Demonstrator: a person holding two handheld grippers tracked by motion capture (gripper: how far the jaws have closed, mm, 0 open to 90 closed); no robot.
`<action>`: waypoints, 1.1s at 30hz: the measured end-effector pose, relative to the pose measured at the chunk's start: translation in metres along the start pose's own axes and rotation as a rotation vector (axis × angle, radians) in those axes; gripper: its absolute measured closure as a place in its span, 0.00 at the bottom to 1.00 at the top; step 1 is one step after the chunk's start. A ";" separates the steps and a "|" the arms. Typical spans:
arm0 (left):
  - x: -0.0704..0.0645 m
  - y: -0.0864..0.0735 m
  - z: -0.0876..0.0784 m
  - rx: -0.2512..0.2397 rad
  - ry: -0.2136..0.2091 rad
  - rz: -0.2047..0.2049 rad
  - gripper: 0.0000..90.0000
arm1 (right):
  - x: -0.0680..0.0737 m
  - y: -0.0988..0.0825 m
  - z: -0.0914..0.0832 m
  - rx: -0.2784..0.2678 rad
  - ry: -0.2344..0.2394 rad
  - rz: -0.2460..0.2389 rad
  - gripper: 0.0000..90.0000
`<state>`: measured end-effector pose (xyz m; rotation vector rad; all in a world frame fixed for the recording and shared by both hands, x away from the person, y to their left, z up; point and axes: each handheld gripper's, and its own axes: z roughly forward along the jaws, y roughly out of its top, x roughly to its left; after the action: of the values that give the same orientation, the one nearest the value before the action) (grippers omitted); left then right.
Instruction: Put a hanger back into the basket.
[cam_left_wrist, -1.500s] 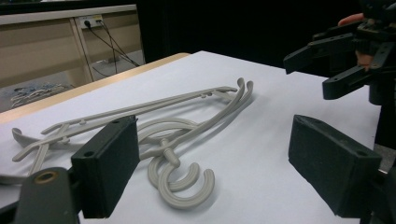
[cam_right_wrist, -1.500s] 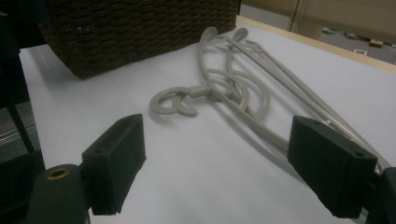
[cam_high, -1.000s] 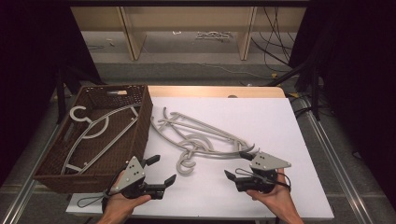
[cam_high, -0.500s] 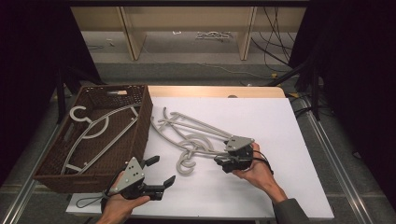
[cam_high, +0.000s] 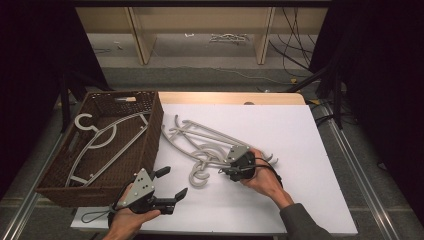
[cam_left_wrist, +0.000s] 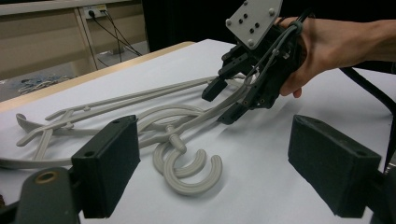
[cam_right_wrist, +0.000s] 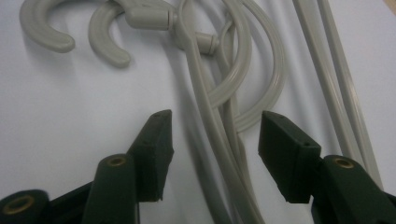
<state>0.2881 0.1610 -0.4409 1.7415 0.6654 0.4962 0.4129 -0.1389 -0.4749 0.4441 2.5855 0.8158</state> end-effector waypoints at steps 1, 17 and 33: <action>0.000 0.000 0.000 -0.001 0.001 0.005 0.18 | -0.001 0.001 0.001 0.002 0.000 -0.005 0.56; 0.001 -0.001 0.001 0.016 -0.010 0.012 0.18 | -0.007 0.004 0.011 0.039 0.005 0.013 0.72; -0.001 -0.002 0.003 0.014 -0.026 0.039 0.19 | -0.010 0.007 0.004 0.078 -0.010 -0.121 0.86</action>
<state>0.2890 0.1588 -0.4438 1.7739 0.6188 0.4960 0.4243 -0.1356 -0.4712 0.3094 2.6123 0.6721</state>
